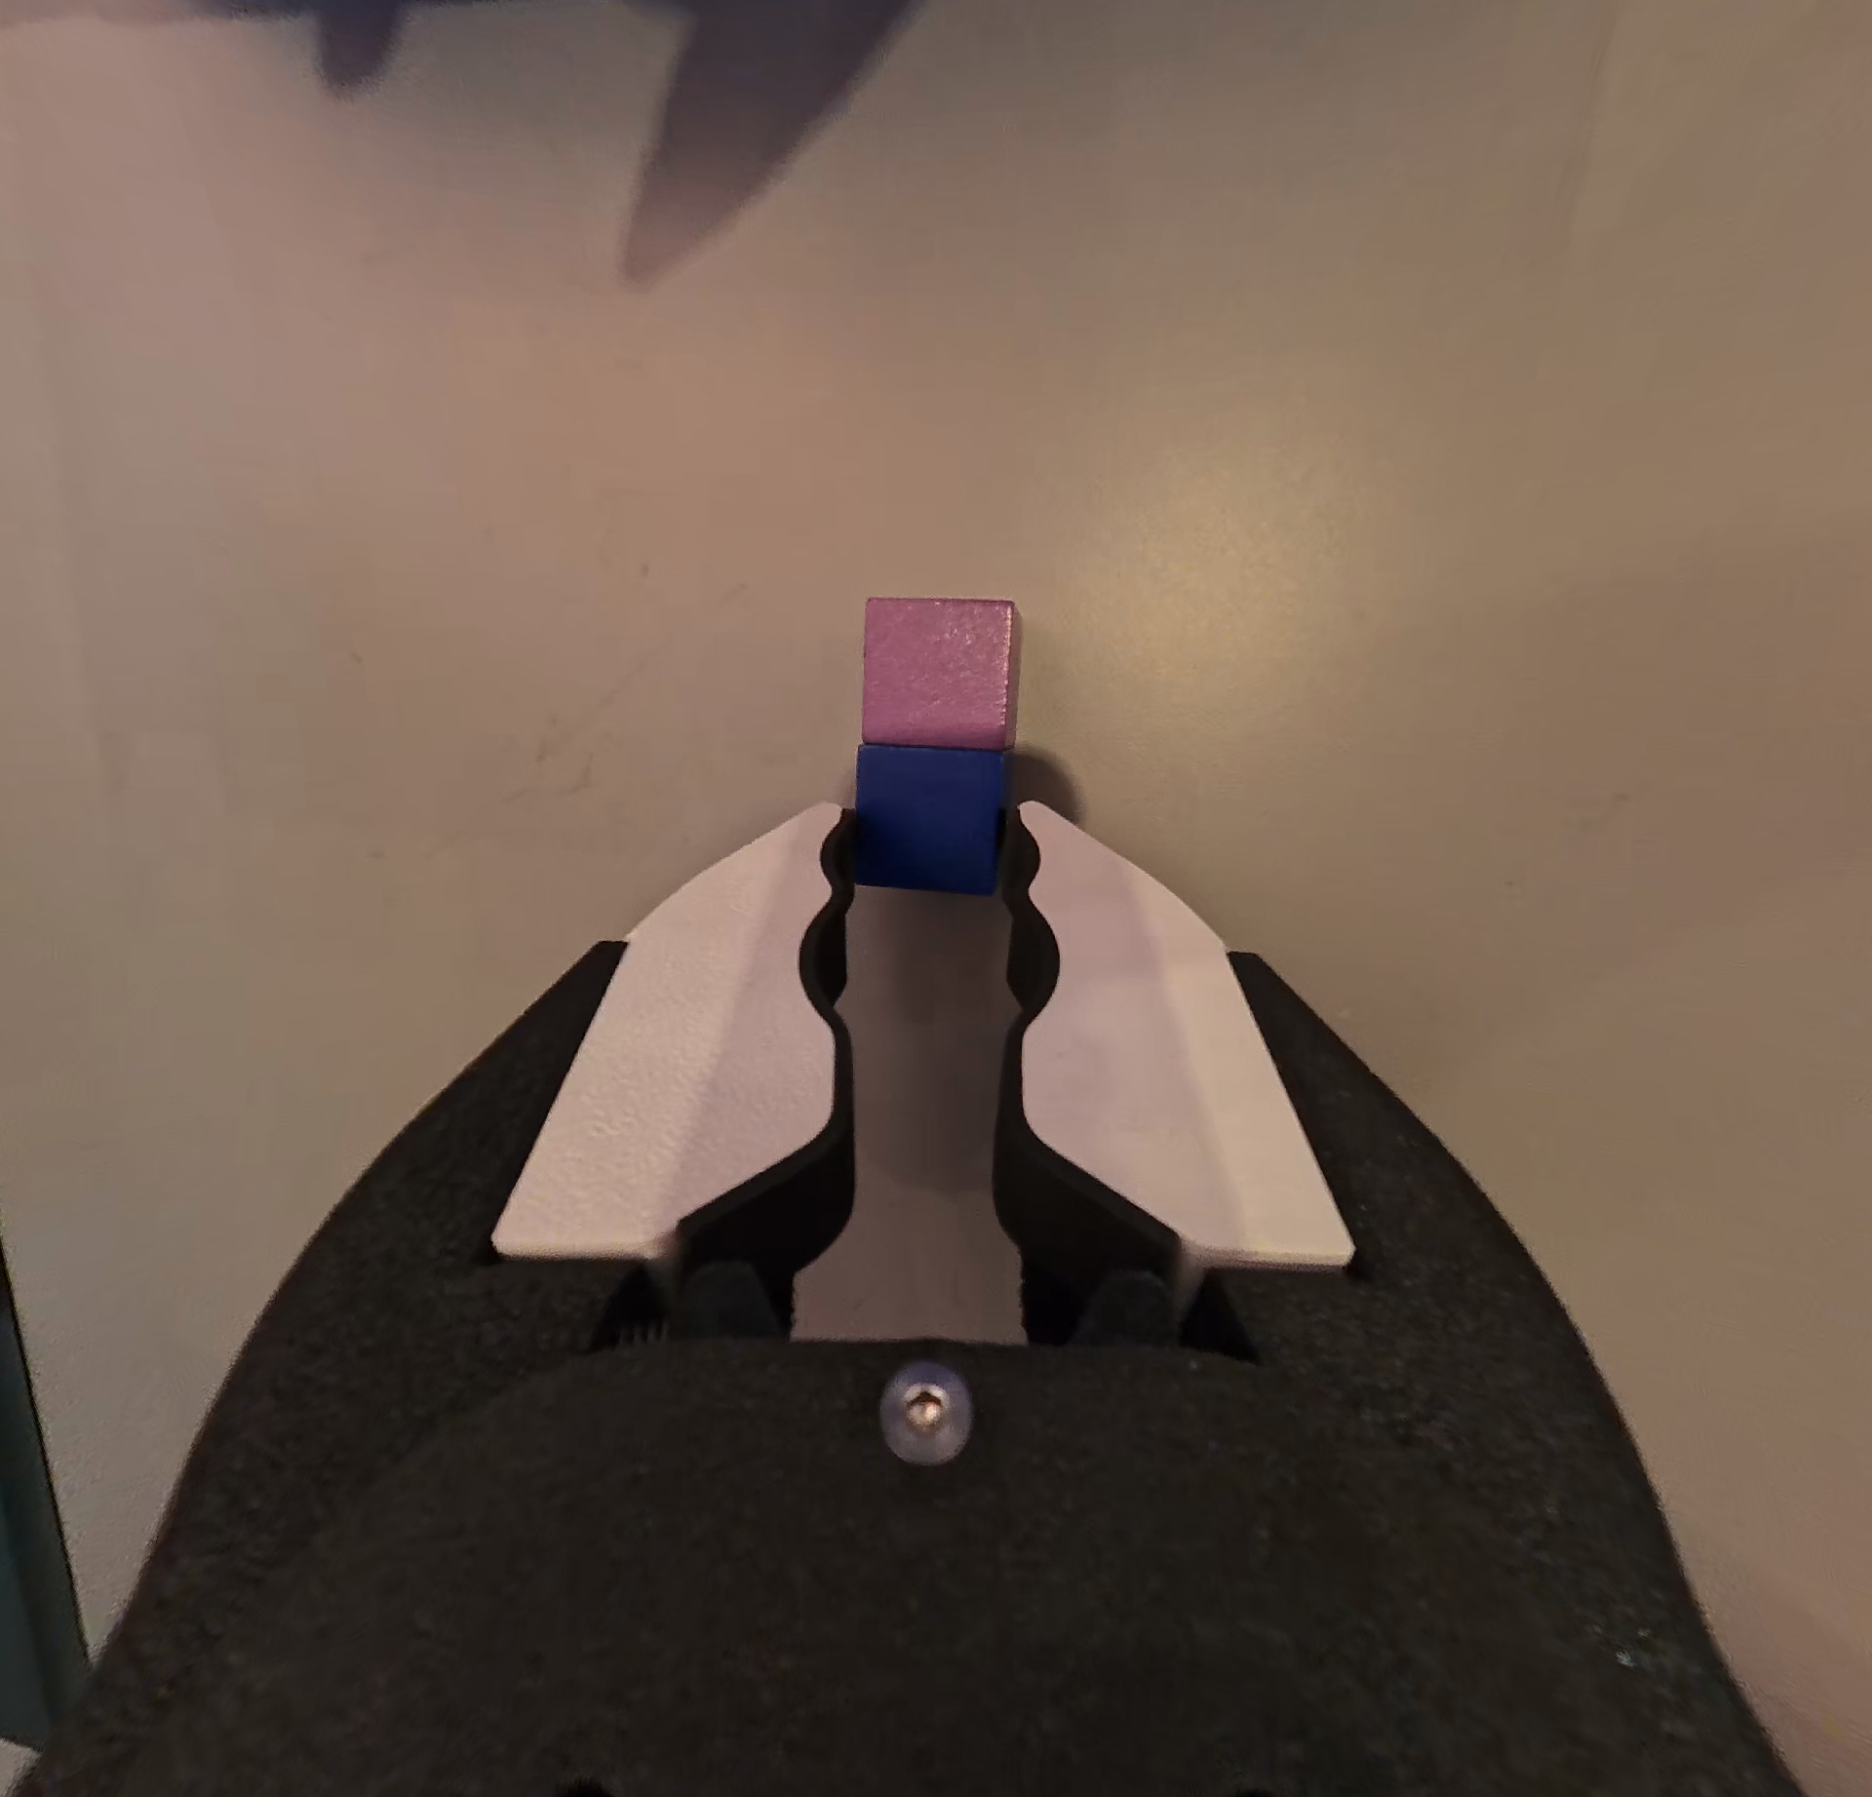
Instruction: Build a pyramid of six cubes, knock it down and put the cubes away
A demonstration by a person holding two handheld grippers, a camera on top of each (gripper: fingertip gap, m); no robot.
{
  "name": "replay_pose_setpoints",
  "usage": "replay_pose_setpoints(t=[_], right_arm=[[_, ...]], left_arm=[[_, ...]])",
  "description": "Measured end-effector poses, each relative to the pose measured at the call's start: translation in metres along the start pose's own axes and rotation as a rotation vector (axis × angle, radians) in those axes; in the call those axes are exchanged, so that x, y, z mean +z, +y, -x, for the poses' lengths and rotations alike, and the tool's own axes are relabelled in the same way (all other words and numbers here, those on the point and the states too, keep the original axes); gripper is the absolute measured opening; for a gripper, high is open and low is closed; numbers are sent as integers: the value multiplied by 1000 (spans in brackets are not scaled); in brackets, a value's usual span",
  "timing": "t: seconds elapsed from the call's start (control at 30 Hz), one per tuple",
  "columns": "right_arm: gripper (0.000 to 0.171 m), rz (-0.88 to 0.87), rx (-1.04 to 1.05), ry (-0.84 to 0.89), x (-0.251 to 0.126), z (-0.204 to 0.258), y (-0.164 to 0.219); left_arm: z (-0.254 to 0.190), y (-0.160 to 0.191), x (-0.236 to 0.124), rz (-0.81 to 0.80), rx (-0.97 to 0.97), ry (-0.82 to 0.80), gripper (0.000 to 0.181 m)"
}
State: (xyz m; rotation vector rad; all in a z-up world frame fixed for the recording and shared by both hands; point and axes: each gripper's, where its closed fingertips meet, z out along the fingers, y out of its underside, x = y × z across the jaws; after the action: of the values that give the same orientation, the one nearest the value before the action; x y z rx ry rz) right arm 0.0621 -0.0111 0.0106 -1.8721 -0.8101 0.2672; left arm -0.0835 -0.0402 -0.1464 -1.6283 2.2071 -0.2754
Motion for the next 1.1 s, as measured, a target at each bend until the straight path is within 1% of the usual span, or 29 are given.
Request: replay_pose_setpoints(t=[0.23, 0.33, 0.37, 0.4, 0.47, 0.53, 0.6, 0.7, 0.83, 1.1], right_arm=[[63, 5, 1, -1, 1, 0, 1], [63, 9, 2, -2, 2, 0, 2], [63, 9, 1, -1, 2, -1, 3], [63, 10, 1, -1, 2, -1, 3], [63, 10, 3, -3, 2, -1, 3], [63, 11, 4, -4, 2, -1, 3], [63, 16, 4, -6, 3, 0, 4], [63, 23, 1, -6, 4, 0, 5], [63, 25, -2, -5, 4, 0, 5], [63, 40, -2, -17, 5, 1, 8]], left_arm=[[-1, 4, 4, 32, 9, -7, 29], [-1, 2, 4, 19, -1, -4, 41], [-1, -2, 1, -7, -4, 1, 47], [1, -7, -2, -42, -10, 1, 49], [2, -11, -10, -79, -31, 8, 44], [2, -5, -12, -45, -15, 2, 40], [6, 2, -12, -9, 13, -38, 37], [2, 2, -9, -9, 7, -6, 26], [-2, 1, -7, -6, 14, 10, 27], [1, 0, -4, -3, 19, -16, 28]])
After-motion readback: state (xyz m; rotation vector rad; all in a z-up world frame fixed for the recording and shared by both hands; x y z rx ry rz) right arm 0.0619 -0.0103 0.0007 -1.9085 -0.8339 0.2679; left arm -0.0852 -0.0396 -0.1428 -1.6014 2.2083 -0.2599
